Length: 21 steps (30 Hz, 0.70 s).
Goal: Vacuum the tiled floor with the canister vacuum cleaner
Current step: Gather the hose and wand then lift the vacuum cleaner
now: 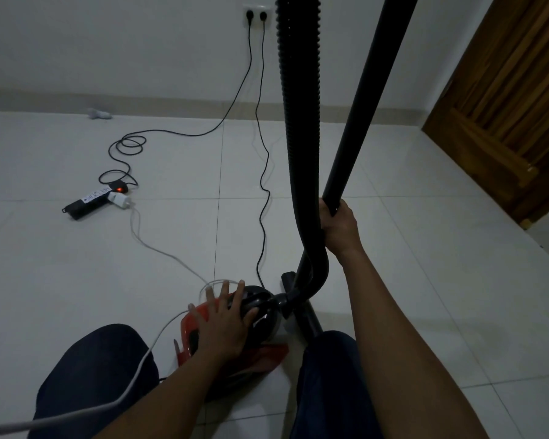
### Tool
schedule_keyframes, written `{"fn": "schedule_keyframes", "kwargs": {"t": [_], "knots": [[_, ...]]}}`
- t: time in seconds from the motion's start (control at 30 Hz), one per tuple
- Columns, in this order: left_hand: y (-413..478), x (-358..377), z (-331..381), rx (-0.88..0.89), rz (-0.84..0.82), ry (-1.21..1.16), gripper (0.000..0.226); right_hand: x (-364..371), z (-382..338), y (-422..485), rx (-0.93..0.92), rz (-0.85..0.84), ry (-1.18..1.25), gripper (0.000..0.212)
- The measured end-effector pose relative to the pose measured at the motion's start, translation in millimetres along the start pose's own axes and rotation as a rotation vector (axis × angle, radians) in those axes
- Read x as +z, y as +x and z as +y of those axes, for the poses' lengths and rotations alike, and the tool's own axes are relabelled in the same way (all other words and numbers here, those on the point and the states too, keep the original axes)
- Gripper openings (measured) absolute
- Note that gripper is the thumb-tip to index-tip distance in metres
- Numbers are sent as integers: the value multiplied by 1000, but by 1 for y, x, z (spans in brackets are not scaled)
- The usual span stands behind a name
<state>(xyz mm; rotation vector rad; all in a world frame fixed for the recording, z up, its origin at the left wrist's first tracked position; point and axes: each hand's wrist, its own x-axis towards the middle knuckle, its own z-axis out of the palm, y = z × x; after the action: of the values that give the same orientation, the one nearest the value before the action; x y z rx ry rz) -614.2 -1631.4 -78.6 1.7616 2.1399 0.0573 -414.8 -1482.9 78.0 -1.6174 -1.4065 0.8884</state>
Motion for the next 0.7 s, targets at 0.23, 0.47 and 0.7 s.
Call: {"fn": "schedule_keyframes", "kwargs": {"t": [0.23,0.47,0.7], "knots": [[7,1,-2,19,46,-87,44,-12,9,5,38,-15,-117,43],[21,-10,-3,122,4,-254,40,-30,11,13,47,113,-103,41],[29,-38,12,150,-111,-337,33,-49,-8,30,116,203,-55,50]]}}
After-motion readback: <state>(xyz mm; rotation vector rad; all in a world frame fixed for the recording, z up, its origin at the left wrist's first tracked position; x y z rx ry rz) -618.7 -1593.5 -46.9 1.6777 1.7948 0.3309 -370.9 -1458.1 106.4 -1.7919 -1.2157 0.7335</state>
